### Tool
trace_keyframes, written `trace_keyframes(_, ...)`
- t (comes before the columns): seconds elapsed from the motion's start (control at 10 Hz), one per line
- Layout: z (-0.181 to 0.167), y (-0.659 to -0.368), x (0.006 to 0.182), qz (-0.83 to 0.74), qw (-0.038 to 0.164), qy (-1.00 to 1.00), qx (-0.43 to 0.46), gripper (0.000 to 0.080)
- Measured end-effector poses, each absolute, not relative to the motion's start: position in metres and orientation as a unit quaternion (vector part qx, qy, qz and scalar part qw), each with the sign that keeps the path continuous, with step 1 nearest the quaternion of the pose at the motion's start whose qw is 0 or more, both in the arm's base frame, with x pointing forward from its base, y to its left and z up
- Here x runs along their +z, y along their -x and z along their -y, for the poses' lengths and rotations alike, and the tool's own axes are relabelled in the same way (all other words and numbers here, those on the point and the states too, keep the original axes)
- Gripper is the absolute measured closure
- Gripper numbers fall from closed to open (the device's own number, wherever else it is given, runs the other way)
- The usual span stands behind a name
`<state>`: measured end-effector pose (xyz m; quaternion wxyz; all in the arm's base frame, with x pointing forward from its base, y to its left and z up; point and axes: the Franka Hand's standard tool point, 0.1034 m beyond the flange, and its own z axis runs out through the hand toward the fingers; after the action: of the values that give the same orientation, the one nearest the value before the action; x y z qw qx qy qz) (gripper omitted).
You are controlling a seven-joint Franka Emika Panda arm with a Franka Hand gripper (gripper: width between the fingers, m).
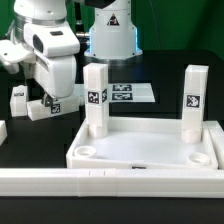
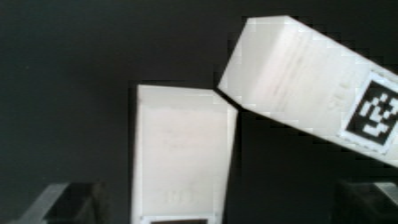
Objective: Assemble desk
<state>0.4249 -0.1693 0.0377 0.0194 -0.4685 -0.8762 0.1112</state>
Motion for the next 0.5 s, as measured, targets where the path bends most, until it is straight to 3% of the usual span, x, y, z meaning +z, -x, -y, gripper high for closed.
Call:
trace_keyframes(0.2,0.162,-0.432,0.05,0.868,0.009,0.484,0.112,0.0152)
trace_keyframes(0.4,0.159,-0.444,0.086,0.857,-0.01,0.504,0.105,0.0151)
trace_keyframes(0.5,0.161,-0.444,0.092,0.849,-0.011,0.518,0.104,0.0151)
